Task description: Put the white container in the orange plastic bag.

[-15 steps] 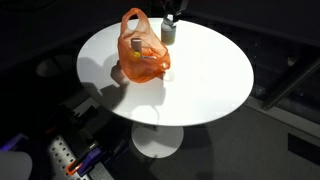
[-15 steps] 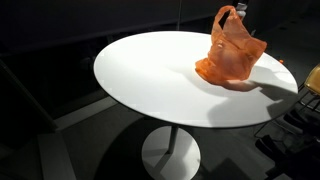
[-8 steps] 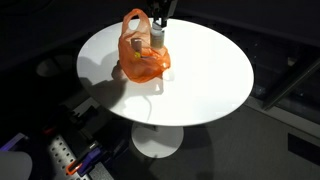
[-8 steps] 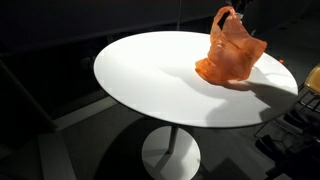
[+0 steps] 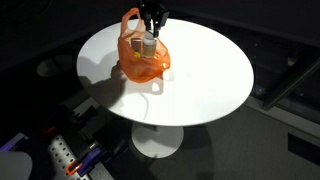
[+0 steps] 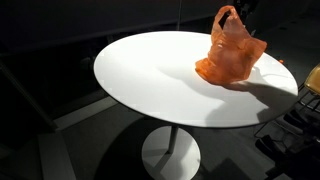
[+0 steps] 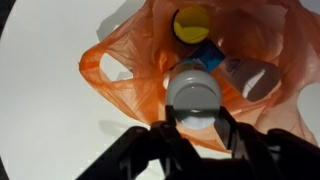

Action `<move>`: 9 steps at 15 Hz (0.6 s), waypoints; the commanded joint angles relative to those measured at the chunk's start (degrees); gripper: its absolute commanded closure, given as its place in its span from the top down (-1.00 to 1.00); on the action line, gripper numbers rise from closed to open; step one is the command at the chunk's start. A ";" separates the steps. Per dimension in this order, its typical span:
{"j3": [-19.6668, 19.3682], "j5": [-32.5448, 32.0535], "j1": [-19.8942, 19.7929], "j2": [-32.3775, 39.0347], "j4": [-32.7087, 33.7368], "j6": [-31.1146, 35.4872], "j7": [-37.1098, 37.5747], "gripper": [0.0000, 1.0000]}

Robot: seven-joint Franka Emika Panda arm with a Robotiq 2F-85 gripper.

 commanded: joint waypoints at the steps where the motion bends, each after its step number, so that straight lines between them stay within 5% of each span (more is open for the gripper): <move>1: -0.04 -1.26 -0.22 -2.12 -3.15 -0.28 -1.31 -0.62; 9: -1.16 -6.61 -0.48 -6.56 -9.68 2.52 0.16 -0.62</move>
